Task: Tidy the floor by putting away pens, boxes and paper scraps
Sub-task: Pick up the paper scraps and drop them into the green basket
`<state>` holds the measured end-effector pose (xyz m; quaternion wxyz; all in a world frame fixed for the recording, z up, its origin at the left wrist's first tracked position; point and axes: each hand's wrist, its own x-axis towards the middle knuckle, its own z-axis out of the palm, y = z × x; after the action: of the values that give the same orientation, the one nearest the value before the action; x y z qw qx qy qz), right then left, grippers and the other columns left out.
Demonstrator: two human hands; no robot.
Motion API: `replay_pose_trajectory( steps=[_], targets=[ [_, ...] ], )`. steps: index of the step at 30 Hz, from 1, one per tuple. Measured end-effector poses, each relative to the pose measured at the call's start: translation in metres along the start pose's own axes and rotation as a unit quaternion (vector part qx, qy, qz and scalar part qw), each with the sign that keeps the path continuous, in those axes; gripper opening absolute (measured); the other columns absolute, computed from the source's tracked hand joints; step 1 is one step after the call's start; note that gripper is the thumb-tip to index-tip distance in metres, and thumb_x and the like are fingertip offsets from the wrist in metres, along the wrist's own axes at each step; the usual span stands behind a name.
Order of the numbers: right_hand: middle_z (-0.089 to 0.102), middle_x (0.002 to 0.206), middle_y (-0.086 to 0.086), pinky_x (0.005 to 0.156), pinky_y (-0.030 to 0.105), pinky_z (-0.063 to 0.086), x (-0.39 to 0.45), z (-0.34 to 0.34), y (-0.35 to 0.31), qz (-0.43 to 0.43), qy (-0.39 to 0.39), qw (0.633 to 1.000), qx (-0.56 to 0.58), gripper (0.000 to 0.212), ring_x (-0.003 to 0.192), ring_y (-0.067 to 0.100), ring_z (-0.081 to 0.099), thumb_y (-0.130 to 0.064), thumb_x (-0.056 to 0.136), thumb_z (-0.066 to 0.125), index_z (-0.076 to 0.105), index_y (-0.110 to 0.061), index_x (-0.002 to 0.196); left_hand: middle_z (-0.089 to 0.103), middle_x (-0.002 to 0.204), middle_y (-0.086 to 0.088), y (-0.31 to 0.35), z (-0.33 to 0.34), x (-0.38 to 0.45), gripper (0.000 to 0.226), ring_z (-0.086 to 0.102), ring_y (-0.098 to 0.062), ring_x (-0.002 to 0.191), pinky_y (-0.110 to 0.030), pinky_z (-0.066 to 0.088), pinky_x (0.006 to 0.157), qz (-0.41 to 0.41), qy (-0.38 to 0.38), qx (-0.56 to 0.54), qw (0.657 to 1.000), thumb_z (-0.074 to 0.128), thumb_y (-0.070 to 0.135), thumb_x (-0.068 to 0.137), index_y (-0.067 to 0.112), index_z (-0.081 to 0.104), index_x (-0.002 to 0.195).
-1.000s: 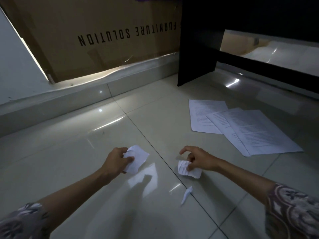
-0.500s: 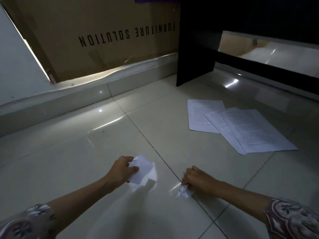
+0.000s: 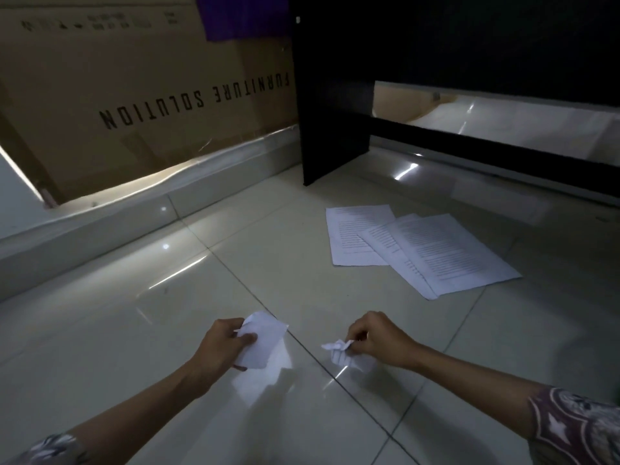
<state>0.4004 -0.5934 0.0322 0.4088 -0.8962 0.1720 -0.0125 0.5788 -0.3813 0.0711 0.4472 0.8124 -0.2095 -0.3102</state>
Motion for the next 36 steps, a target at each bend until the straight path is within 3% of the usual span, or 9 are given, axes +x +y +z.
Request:
replay_pose_trajectory(
  steps=[4,8,11,16,20,24,26,31,36],
  targets=[
    [0.047,0.05,-0.005,0.05,0.018,0.032,-0.026,-0.039,-0.016,0.033,0.016,0.999,-0.004,0.024,0.048,-0.002,0.039,-0.002,0.074,0.068,0.063,-0.008,0.051,0.066,0.055,-0.001,0.031,0.029,-0.007,0.022,0.061,-0.016,0.051,-0.028,0.053,0.044,0.02,-0.022,-0.034,0.999,0.058,-0.002,0.086,0.011,0.067,0.071],
    [0.044,0.033,-0.016,0.045,0.01,0.028,-0.061,-0.084,-0.035,0.049,0.056,0.996,-0.047,0.049,0.039,-0.004,0.043,-0.003,0.074,0.069,0.048,-0.033,0.042,0.065,0.061,-0.006,0.067,0.067,-0.024,0.018,0.06,-0.012,0.047,-0.024,0.051,0.041,0.042,-0.077,-0.065,0.994,0.057,-0.004,0.085,0.008,0.067,0.075],
    [0.048,0.038,-0.013,0.046,0.013,0.028,-0.088,-0.124,-0.048,0.059,0.109,0.989,-0.079,0.037,0.043,-0.003,0.046,-0.006,0.074,0.069,0.058,-0.027,0.046,0.068,0.059,0.0,0.096,0.096,-0.035,0.018,0.062,-0.013,0.05,-0.025,0.052,0.044,0.063,-0.124,-0.081,0.987,0.057,0.0,0.087,0.011,0.068,0.078],
    [0.048,0.052,0.004,0.05,0.026,0.027,-0.155,-0.193,-0.057,0.109,0.256,0.958,-0.077,0.01,0.051,0.004,0.037,-0.007,0.069,0.073,0.068,0.001,0.065,0.069,0.078,-0.012,0.161,0.145,-0.057,0.015,0.065,-0.023,0.065,-0.03,0.057,0.05,0.099,-0.203,-0.104,0.969,0.056,0.005,0.089,0.007,0.07,0.085],
    [0.066,0.061,0.007,0.053,0.018,0.037,-0.234,-0.241,-0.058,0.14,0.381,0.913,-0.046,0.007,0.054,-0.001,0.05,-0.006,0.068,0.077,0.073,-0.012,0.066,0.068,0.085,-0.018,0.218,0.184,-0.076,0.02,0.065,-0.026,0.065,-0.028,0.056,0.048,0.125,-0.244,-0.137,0.952,0.06,0.011,0.087,-0.003,0.068,0.099],
    [0.069,0.074,0.022,0.064,0.024,0.043,-0.31,-0.263,-0.056,0.163,0.484,0.86,0.004,0.006,0.069,0.015,0.057,-0.004,0.073,0.073,0.073,0.002,0.073,0.066,0.092,-0.015,0.263,0.224,-0.099,0.02,0.063,-0.023,0.073,-0.03,0.058,0.052,0.161,-0.283,-0.169,0.93,0.061,0.015,0.087,0.002,0.068,0.101],
    [0.069,0.077,0.024,0.067,0.03,0.043,-0.339,-0.269,-0.049,0.189,0.511,0.838,0.029,0.006,0.07,0.018,0.058,-0.004,0.074,0.072,0.073,0.002,0.074,0.066,0.088,-0.012,0.279,0.247,-0.112,0.017,0.063,-0.022,0.073,-0.028,0.057,0.051,0.184,-0.299,-0.174,0.92,0.06,0.015,0.088,0.005,0.069,0.098],
    [0.063,0.066,0.011,0.056,0.021,0.042,-0.386,-0.265,-0.03,0.268,0.527,0.804,0.063,0.007,0.06,0.013,0.054,0.0,0.079,0.067,0.07,0.002,0.073,0.067,0.082,-0.008,0.299,0.304,-0.152,0.01,0.063,-0.019,0.07,-0.024,0.051,0.044,0.233,-0.343,-0.156,0.896,0.058,0.013,0.089,0.013,0.067,0.084],
    [0.055,0.058,0.007,0.051,0.02,0.038,-0.41,-0.255,-0.017,0.329,0.515,0.787,0.078,0.017,0.054,0.011,0.048,0.001,0.083,0.062,0.065,0.0,0.066,0.058,0.075,-0.012,0.31,0.351,-0.166,0.017,0.054,-0.02,0.073,-0.032,0.04,0.065,0.29,-0.329,-0.106,0.892,0.063,0.016,0.086,0.002,0.063,0.075]
  ],
)
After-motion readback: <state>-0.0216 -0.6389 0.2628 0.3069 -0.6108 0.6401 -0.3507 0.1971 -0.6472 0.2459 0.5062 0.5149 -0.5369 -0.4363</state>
